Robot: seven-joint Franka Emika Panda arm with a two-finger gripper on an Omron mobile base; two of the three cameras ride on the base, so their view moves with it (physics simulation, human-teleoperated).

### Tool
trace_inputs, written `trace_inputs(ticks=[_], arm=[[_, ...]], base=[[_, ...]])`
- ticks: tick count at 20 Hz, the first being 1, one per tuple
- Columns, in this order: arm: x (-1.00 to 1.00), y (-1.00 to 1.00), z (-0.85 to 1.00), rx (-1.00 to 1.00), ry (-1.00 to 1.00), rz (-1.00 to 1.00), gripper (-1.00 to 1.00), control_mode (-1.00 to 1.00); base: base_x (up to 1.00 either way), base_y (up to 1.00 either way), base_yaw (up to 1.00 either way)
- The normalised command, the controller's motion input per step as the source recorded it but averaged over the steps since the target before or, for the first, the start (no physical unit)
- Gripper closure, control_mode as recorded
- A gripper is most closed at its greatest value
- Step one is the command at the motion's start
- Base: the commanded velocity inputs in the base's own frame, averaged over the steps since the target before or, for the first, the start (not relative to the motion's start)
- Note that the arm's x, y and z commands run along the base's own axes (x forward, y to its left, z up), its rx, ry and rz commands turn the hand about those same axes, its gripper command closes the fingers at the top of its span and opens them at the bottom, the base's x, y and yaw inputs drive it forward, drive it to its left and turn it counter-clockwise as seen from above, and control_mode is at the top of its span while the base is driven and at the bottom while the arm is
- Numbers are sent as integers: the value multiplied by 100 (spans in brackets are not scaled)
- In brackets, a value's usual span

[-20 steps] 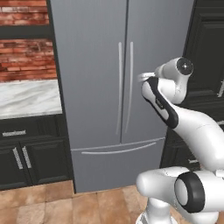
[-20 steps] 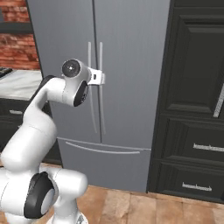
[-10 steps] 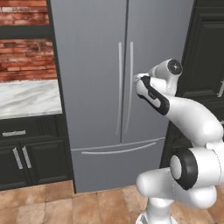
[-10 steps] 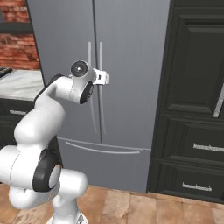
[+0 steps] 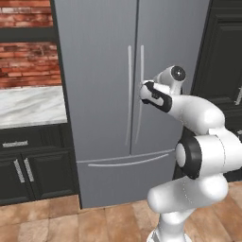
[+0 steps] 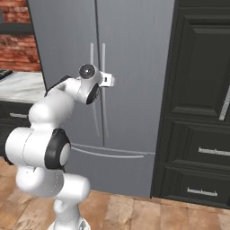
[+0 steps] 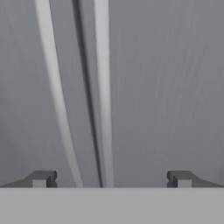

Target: Retrieve the orange and apple from the fridge and place them into the bowl on the dining table.

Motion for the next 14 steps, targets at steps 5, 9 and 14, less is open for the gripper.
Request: trace_inputs(ticks=[5,9,14], arm=[[50,0,-4,0,6,0,-100,-100],[53,0,-19,0,3,0,-100,-100],[50,0,-27,0,0,0,-100,-100]], base=[[0,0,0],[0,0,0],[0,0,0]])
